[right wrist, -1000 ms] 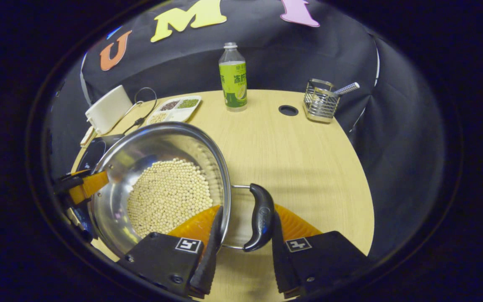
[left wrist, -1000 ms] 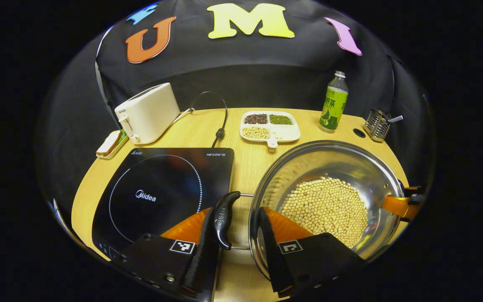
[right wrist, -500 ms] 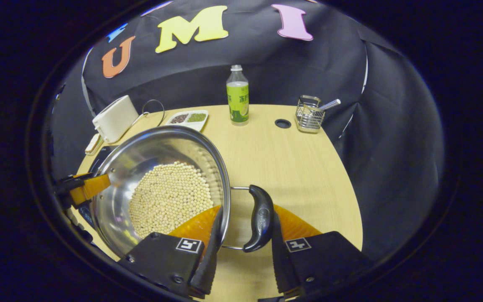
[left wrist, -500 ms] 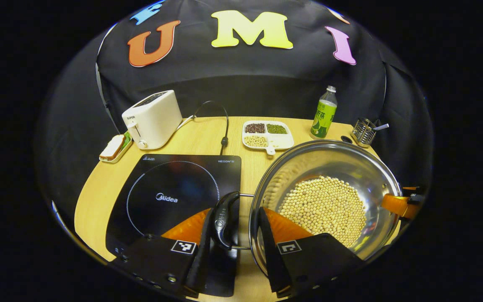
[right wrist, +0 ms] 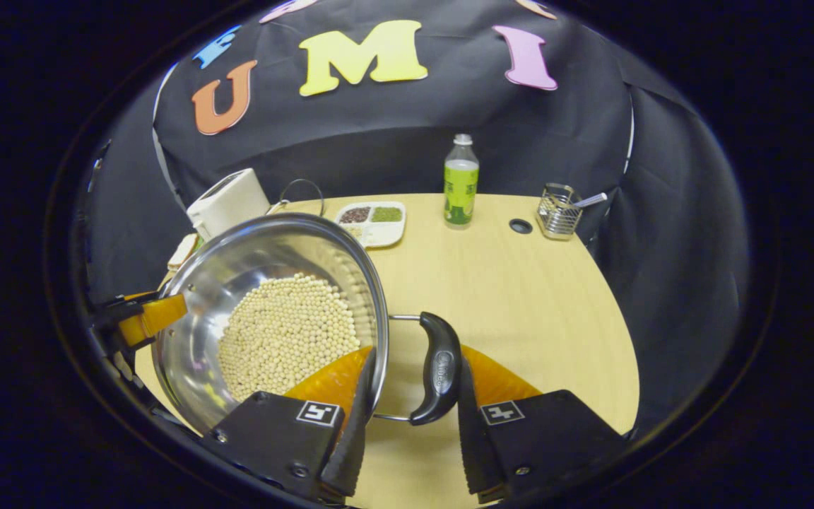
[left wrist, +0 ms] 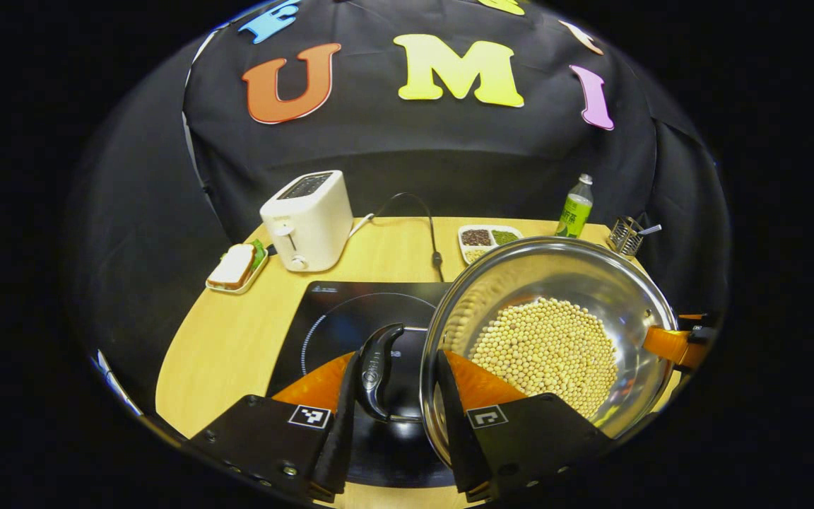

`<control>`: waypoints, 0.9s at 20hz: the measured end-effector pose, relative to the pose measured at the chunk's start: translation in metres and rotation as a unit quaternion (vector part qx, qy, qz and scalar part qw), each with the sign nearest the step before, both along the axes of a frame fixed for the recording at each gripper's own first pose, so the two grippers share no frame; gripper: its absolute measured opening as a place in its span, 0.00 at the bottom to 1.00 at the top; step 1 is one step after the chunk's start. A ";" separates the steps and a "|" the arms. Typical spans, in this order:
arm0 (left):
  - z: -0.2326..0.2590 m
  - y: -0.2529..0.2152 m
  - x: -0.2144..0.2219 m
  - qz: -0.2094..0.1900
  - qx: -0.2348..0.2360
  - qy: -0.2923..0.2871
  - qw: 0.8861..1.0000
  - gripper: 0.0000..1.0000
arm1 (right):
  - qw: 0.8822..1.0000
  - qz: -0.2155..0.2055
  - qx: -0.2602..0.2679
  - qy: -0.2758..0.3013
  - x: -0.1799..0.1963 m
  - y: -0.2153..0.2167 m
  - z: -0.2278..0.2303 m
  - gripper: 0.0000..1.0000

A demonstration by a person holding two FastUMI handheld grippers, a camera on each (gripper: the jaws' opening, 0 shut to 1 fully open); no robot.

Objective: First push the handle of the pot to place it horizontally, then grasp the pot with both hands and set it on the induction cooktop.

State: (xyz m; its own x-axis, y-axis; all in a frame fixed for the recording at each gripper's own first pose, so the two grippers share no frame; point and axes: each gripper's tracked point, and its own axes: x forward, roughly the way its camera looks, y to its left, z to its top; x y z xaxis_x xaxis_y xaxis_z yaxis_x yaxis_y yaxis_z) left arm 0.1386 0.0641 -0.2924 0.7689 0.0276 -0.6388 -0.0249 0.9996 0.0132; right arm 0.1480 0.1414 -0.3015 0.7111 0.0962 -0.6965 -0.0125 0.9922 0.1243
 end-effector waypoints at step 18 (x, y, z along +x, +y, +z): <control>-0.029 0.132 0.031 0.013 0.022 0.033 0.999 0.55 | 0.999 0.011 0.014 0.042 0.036 0.135 -0.027 0.56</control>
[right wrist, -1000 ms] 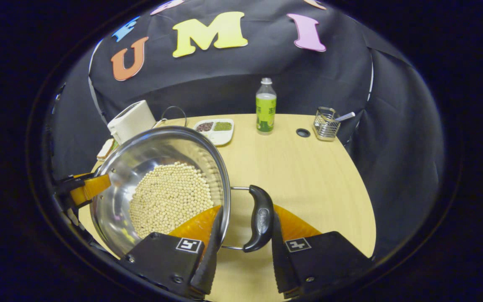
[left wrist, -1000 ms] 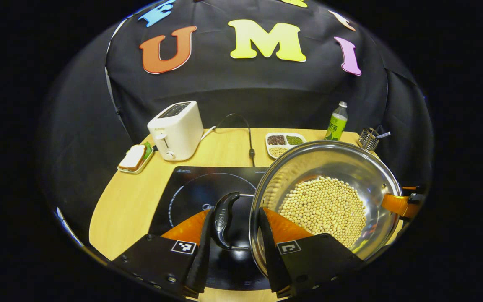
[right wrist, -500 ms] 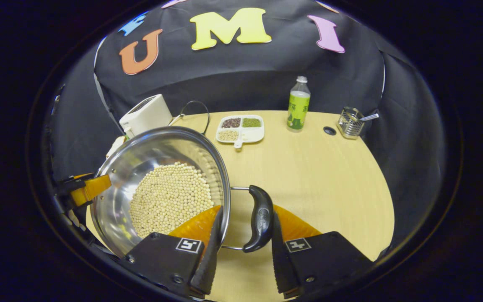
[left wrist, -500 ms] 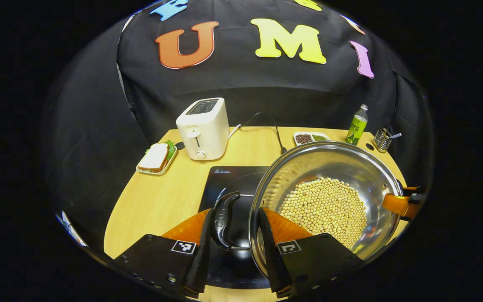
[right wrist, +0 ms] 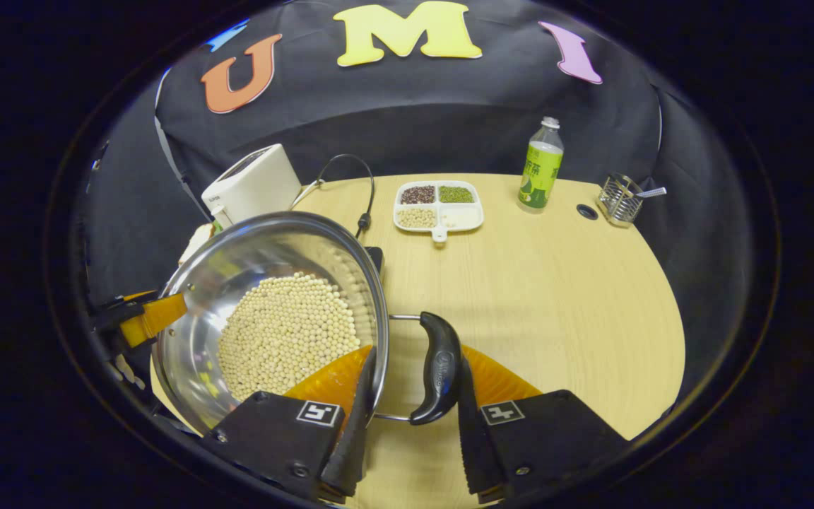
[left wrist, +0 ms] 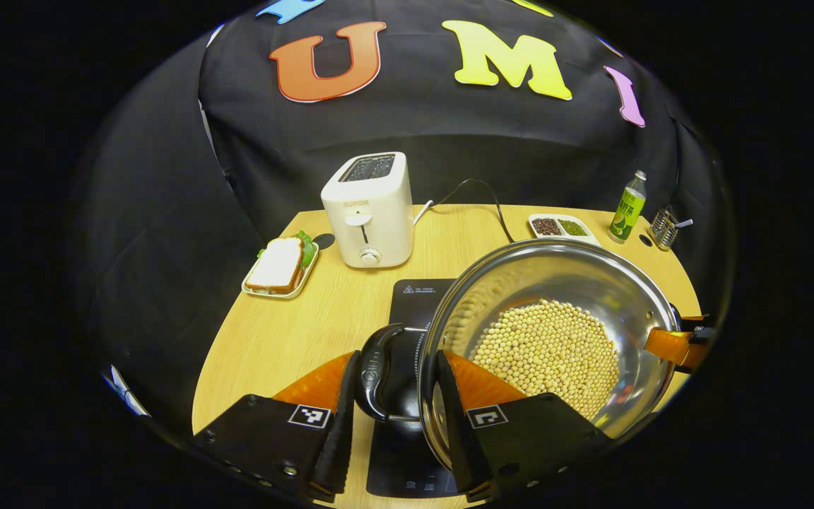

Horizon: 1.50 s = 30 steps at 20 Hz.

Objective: First push the handle of the pot to place it horizontally, then grasp the pot with both hands and set it on the induction cooktop.

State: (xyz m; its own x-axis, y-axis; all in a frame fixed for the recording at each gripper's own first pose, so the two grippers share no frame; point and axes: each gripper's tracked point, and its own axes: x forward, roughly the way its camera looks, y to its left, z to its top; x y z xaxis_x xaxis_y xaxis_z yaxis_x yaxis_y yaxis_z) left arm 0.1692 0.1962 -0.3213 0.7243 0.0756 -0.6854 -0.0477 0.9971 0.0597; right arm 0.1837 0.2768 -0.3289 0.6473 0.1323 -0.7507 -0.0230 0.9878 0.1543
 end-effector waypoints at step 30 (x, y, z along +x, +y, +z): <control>-0.024 0.029 0.014 0.002 0.004 -0.003 1.000 0.58 | 1.000 -0.005 -0.005 0.000 0.014 0.033 -0.013 0.58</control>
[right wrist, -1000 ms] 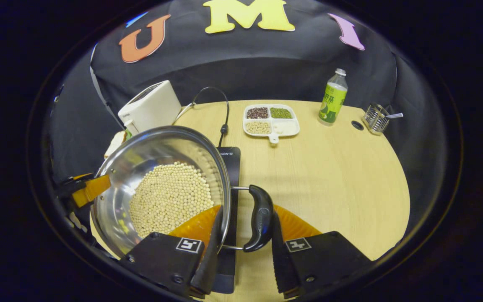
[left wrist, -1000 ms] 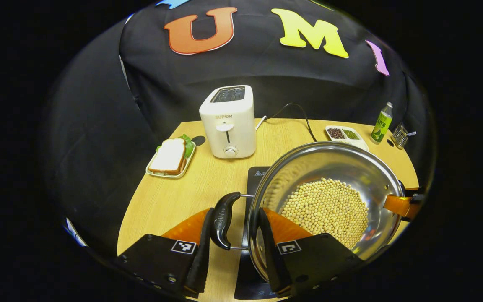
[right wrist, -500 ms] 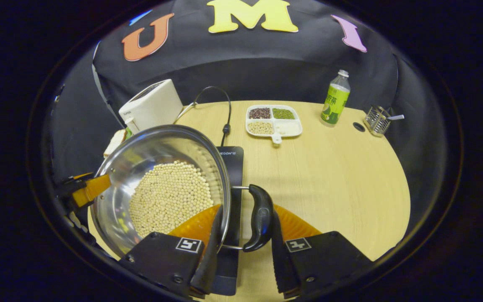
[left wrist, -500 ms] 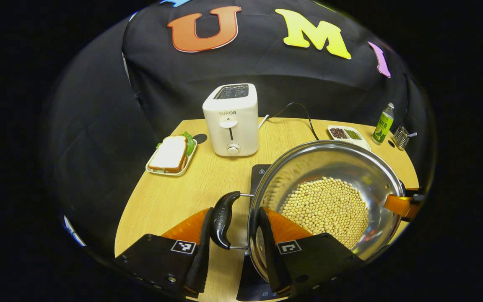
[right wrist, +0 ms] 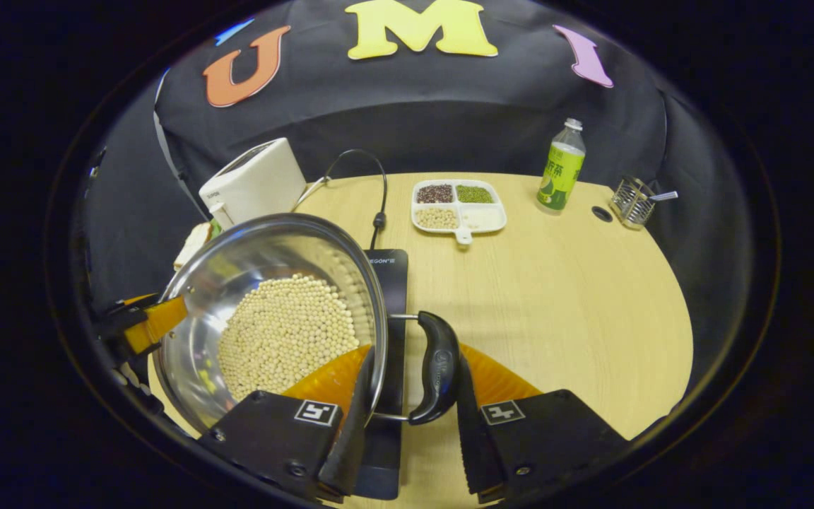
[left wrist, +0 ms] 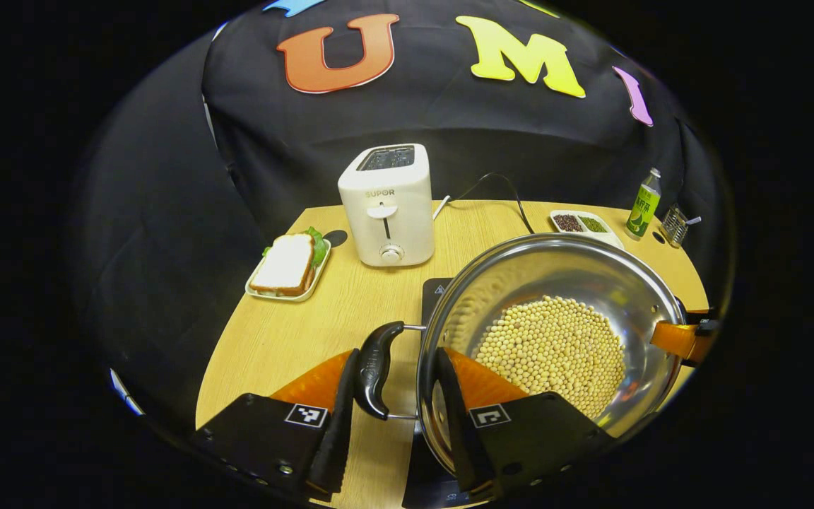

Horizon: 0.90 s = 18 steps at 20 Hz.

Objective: First push the handle of the pot to place it horizontally, then grasp the pot with both hands and set it on the induction cooktop.

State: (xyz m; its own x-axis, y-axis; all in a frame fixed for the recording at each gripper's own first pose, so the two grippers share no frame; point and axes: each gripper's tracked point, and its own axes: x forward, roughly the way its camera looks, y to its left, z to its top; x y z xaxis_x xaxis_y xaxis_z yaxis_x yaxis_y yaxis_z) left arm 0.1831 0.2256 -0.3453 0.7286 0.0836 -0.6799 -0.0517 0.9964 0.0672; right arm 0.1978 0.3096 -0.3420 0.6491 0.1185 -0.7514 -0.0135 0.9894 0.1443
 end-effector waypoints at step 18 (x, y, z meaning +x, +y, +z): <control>0.076 -0.017 -0.025 0.015 0.004 -0.109 0.994 0.97 | 0.990 0.043 -0.041 -0.127 -0.013 -0.039 0.069 0.90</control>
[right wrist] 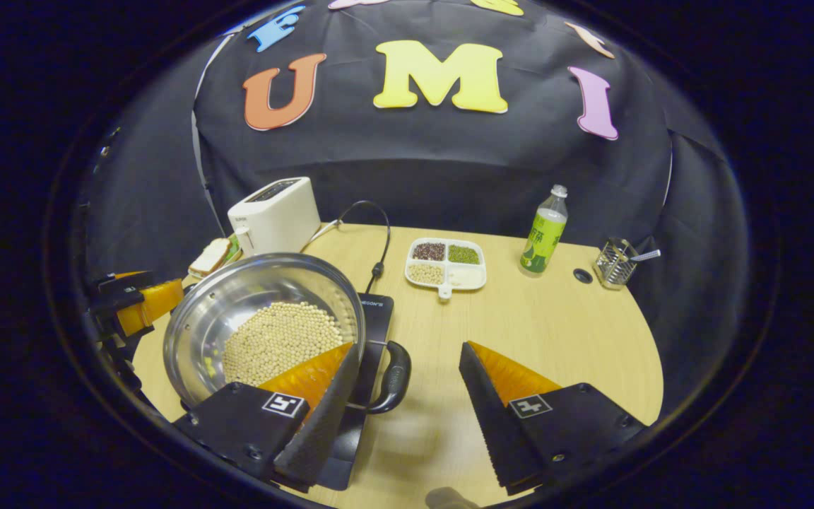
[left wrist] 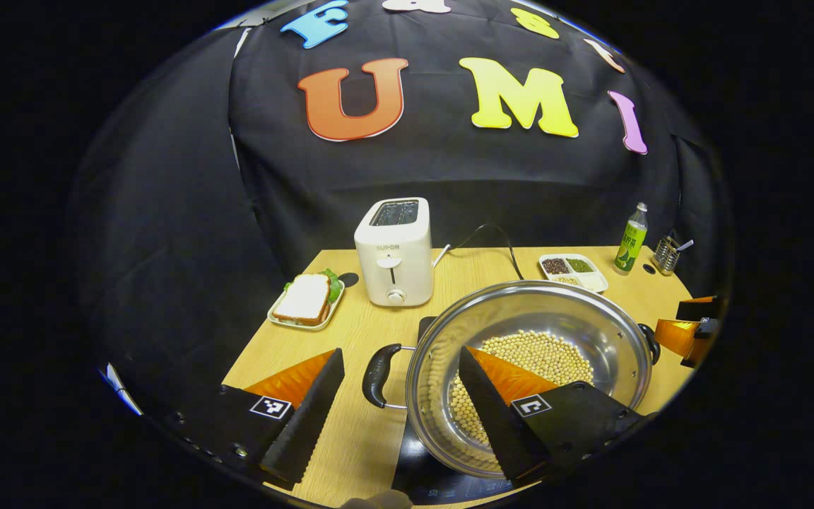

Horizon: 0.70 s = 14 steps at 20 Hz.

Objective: First push the handle of the pot to place it horizontally, then grasp the pot with both hands and set it on the induction cooktop.

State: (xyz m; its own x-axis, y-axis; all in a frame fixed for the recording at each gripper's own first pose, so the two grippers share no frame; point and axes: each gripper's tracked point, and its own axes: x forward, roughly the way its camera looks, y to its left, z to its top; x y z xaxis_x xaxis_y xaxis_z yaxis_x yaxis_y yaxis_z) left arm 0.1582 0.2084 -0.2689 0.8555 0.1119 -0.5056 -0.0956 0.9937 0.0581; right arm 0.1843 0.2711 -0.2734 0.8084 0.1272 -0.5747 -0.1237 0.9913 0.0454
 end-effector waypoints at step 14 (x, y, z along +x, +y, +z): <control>0.220 -0.138 -0.117 -0.044 -0.038 -0.207 0.977 0.96 | 0.978 0.007 -0.003 -0.209 -0.115 -0.119 0.203 0.99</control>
State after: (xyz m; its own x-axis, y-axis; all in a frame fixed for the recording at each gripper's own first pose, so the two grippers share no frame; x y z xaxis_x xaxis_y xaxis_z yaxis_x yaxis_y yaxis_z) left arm 0.0415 0.0701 -0.0487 0.9929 0.0047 -0.1190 -0.0098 0.9990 -0.0427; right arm 0.0693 0.1519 -0.0705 0.9709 0.1380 -0.1957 -0.1441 0.9894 -0.0173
